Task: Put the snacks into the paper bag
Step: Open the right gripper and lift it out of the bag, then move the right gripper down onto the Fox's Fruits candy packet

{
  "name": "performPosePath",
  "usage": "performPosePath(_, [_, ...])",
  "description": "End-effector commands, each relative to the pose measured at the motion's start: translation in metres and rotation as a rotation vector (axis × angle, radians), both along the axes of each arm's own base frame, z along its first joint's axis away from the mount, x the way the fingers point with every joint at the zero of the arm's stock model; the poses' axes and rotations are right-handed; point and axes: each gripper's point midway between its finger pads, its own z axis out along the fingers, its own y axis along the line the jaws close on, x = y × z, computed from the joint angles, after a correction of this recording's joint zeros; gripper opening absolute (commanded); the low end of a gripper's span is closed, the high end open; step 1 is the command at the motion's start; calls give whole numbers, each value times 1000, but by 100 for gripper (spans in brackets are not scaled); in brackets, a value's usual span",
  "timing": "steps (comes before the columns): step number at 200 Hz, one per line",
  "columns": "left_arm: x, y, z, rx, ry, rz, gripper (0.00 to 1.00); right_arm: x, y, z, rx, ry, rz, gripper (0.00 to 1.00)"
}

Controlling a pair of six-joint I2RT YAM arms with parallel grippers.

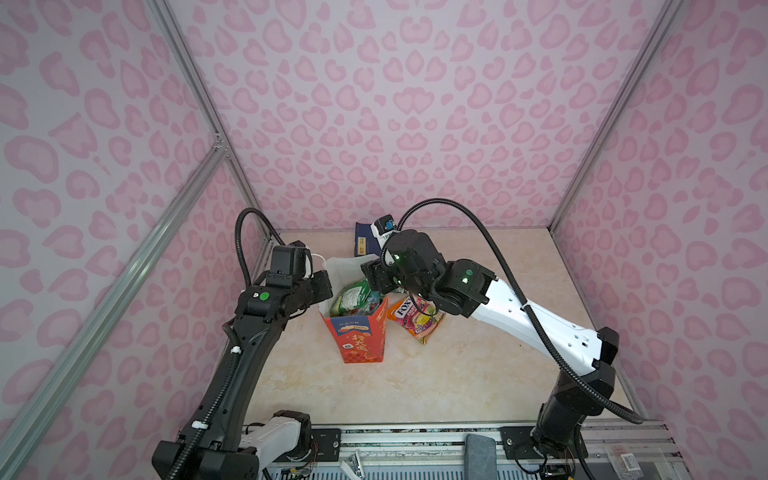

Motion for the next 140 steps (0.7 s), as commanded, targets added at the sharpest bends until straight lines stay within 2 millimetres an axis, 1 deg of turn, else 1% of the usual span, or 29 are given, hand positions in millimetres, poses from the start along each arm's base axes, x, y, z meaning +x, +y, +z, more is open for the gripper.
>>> performPosePath(1, [2,-5,6,-14,-48,-30,6,-1,-18,12,-24,-42,-36,98])
performPosePath(18, [1,-8,8,-28,-57,-47,6,-7,-39,24,-13,-67,-64,98])
performPosePath(22, [0,-8,8,-30,-61,-50,6,-10,-45,29,-3,-76,-70,98])
performPosePath(38, [-2,-9,11,-43,-79,-52,6,-16,-71,36,13,-97,-114,98])
performPosePath(51, [-3,-10,14,-61,-95,-59,6,-19,-94,36,25,-102,-160,98])
performPosePath(63, [-5,-12,17,-81,-110,-69,6,-19,-117,28,38,-83,-204,98])
performPosePath(80, [-6,-12,20,-103,-126,-72,6,-13,-144,2,78,-13,-254,97])
performPosePath(82, [-6,-12,21,-105,-127,-73,6,-12,-147,-8,70,4,-258,97])
performPosePath(85, [-6,-11,21,-108,-129,-72,6,-10,-151,-15,77,23,-266,97])
performPosePath(92, [-6,-11,20,-115,-129,-70,6,-8,-159,-31,86,59,-280,97])
performPosePath(97, [-6,-10,21,-120,-132,-69,6,-7,-165,-37,99,72,-292,97])
performPosePath(104, [-5,-11,20,-130,-132,-72,6,-4,-172,-52,105,93,-313,98])
performPosePath(120, [-4,-12,20,-150,-129,-76,5,2,-182,-85,135,164,-331,97])
performPosePath(140, [-5,-13,21,-167,-134,-80,5,11,-190,-124,179,245,-352,98])
